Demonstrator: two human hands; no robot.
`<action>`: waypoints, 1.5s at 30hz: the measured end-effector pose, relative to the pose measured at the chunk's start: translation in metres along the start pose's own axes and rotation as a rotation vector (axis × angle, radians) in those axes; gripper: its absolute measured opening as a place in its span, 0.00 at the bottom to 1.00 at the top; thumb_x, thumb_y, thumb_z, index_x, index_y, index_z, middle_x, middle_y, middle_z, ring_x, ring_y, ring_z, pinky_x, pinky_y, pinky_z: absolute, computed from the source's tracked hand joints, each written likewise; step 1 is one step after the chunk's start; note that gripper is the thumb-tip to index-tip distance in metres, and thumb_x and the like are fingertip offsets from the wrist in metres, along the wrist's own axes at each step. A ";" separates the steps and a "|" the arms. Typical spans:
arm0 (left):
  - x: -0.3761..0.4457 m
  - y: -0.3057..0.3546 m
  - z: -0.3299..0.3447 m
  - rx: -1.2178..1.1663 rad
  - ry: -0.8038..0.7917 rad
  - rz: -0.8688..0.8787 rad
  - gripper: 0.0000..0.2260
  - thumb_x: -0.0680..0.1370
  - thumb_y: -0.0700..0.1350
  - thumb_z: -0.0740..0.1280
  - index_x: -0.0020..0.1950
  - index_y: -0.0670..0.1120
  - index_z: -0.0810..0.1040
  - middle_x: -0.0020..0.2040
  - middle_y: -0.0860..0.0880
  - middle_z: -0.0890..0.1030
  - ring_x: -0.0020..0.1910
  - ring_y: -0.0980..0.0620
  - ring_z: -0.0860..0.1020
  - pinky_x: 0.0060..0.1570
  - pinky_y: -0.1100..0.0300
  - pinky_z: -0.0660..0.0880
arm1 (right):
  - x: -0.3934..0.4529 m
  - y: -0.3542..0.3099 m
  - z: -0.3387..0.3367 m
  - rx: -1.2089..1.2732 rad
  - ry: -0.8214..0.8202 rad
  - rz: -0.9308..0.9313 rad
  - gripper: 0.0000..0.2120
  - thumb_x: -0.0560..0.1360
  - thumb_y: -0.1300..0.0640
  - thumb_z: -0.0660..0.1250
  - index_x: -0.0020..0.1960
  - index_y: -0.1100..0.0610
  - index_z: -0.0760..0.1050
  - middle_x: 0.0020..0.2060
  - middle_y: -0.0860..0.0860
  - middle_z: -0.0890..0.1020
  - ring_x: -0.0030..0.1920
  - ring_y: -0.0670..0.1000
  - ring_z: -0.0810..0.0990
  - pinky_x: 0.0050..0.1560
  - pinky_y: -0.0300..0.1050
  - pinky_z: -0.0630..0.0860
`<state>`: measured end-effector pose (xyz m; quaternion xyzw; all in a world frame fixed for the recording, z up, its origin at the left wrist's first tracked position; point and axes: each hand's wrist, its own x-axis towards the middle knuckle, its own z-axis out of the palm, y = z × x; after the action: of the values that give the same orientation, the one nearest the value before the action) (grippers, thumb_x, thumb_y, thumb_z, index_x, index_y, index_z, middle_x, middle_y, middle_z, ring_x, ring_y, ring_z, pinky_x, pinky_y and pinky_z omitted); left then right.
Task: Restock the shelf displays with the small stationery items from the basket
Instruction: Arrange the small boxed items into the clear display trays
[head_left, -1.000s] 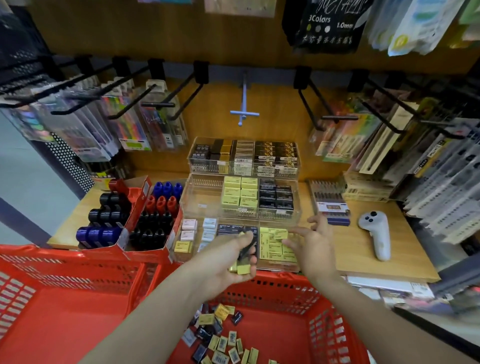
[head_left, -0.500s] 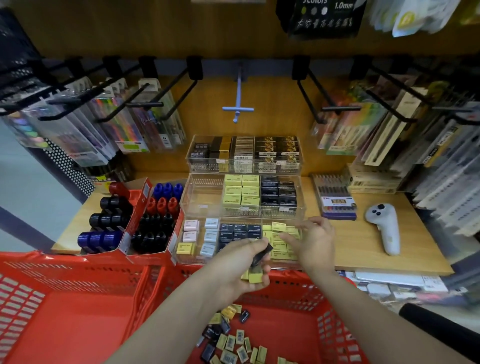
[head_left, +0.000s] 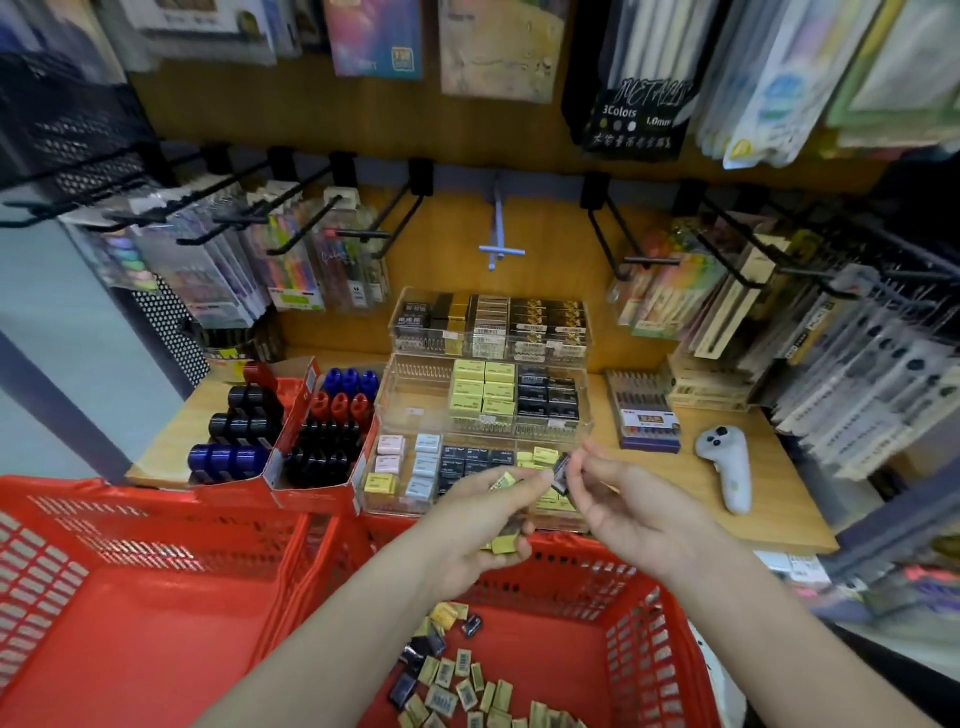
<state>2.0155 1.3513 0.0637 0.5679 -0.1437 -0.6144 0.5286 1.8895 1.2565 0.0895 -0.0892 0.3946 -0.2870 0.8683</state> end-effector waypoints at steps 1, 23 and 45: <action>-0.002 -0.001 -0.002 0.009 0.000 0.032 0.10 0.70 0.52 0.78 0.48 0.52 0.85 0.35 0.51 0.78 0.33 0.55 0.76 0.34 0.62 0.75 | -0.002 0.003 0.003 0.036 0.003 0.013 0.08 0.78 0.72 0.61 0.51 0.66 0.78 0.43 0.60 0.79 0.39 0.51 0.80 0.39 0.42 0.83; -0.023 0.014 -0.057 0.153 0.023 0.028 0.14 0.70 0.50 0.79 0.51 0.46 0.84 0.36 0.52 0.80 0.34 0.54 0.74 0.30 0.65 0.72 | 0.014 0.051 0.014 -0.471 -0.270 -0.233 0.16 0.75 0.73 0.65 0.59 0.60 0.78 0.53 0.57 0.84 0.53 0.51 0.84 0.37 0.37 0.80; -0.012 0.021 -0.060 0.221 0.181 0.330 0.08 0.76 0.48 0.72 0.54 0.50 0.84 0.32 0.55 0.78 0.27 0.58 0.74 0.30 0.63 0.74 | 0.020 0.039 0.006 -1.112 -0.299 -0.574 0.13 0.75 0.61 0.70 0.59 0.53 0.79 0.45 0.53 0.85 0.46 0.51 0.85 0.44 0.43 0.82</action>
<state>2.0740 1.3777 0.0673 0.6440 -0.2533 -0.4467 0.5671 1.9211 1.2765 0.0660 -0.6669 0.3196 -0.2451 0.6269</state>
